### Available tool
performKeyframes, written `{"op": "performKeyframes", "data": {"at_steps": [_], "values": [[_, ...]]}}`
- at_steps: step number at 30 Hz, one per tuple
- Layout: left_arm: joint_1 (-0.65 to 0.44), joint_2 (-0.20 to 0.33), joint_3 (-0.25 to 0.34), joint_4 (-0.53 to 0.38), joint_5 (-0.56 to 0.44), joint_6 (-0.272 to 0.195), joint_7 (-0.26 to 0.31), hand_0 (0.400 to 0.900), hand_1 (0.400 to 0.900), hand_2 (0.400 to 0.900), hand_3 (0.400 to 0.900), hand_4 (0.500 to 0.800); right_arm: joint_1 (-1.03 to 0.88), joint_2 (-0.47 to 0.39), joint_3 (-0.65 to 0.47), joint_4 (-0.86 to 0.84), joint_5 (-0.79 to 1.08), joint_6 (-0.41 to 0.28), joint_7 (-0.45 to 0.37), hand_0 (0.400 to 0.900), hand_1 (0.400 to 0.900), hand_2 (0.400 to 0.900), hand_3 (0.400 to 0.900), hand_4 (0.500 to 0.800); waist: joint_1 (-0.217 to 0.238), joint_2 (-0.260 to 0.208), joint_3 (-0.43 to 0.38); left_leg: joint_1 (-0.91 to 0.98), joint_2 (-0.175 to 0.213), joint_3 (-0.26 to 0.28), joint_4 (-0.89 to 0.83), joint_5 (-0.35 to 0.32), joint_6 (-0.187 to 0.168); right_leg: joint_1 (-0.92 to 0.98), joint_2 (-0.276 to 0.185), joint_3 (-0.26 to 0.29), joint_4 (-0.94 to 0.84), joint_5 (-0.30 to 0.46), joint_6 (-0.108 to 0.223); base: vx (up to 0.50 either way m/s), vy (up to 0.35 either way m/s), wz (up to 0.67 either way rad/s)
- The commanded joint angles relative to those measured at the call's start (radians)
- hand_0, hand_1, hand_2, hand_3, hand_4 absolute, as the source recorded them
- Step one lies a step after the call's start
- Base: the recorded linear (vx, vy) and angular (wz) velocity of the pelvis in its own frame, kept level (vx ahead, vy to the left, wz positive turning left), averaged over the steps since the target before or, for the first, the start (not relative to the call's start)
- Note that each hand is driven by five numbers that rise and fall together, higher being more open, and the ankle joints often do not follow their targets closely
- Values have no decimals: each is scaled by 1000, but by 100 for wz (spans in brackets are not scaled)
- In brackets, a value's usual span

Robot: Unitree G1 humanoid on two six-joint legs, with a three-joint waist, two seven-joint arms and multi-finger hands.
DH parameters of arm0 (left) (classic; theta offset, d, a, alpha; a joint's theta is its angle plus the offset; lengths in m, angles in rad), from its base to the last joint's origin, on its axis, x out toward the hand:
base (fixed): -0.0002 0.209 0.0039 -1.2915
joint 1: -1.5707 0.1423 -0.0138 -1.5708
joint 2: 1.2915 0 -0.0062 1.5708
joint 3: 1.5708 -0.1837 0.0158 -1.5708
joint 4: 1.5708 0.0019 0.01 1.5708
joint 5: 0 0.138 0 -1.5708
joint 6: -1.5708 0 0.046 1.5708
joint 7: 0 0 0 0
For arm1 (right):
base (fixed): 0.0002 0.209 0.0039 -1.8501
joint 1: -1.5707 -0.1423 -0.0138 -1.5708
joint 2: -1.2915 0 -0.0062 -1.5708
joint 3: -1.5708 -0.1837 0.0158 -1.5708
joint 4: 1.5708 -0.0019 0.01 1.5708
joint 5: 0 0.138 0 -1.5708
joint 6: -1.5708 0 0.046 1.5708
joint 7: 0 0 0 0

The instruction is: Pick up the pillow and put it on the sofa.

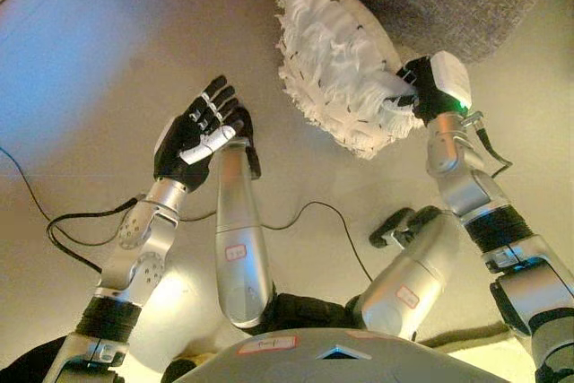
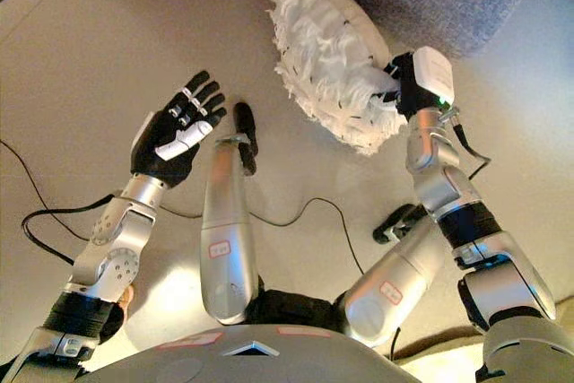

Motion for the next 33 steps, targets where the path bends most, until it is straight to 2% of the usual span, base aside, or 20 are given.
{"op": "performKeyframes", "data": {"at_steps": [1,3,6,11,15,19,25,30,33], "values": [[-14,36,54,-128,-21,-77,8,900,900,900,900,800,-33,-66,-186,-209,-80,-116,-127,400,400,400,400,500,1,-44,-35,218,20,40,32,-230,27,-6,45,-33,-293,323,-51,56,-3,-7],[-13,26,59,-130,-30,-43,24,900,900,900,900,800,13,-85,-214,-261,-91,-125,-129,400,400,400,400,500,-3,-62,-48,293,-3,52,-43,-213,31,79,60,-71,-385,345,-47,69,1,-6],[-13,18,62,-128,-3,-10,54,900,900,900,900,800,67,-110,-255,-307,-109,-149,-136,400,400,400,400,500,-5,-80,-62,366,-25,54,-114,-195,32,167,72,-97,-466,374,-46,59,-10,-7],[-13,1,75,-136,14,130,132,900,900,900,900,800,176,-146,-349,-411,-128,-201,-131,400,400,400,400,500,-9,-125,-103,514,-39,65,-217,-175,44,337,81,-149,-584,468,-36,81,-76,-13],[3,-12,80,-129,12,207,169,900,900,900,900,800,260,-162,-402,-489,-121,-243,-133,400,400,400,400,500,-26,-160,-155,658,-17,107,-326,-146,44,484,125,-186,-700,525,-25,141,-125,-17],[66,-48,104,-131,-9,268,211,900,900,900,900,800,374,-180,-473,-581,-90,-292,-99,400,400,400,400,500,-53,-180,-235,817,0,160,-448,-120,34,636,188,-188,-826,530,-19,215,-33,-23],[129,-73,127,-145,-7,299,194,900,900,900,900,800,486,-216,-596,-676,-33,-348,-55,400,400,400,400,500,-88,-182,-337,928,3,225,-573,-74,21,731,233,-167,-954,544,-11,157,36,-20],[128,-78,132,-139,-20,307,203,900,900,900,900,800,502,-229,-634,-696,18,-353,-16,400,400,400,400,500,-98,-173,-382,977,8,267,-635,-57,7,764,219,-182,-1002,576,4,60,26,-8],[120,-76,136,-130,-27,313,193,900,900,900,900,800,481,-241,-640,-673,38,-346,-1,400,400,400,400,500,-86,-167,-398,1000,3,270,-679,-46,1,784,218,-202,-1021,590,4,49,-8,6]]}}
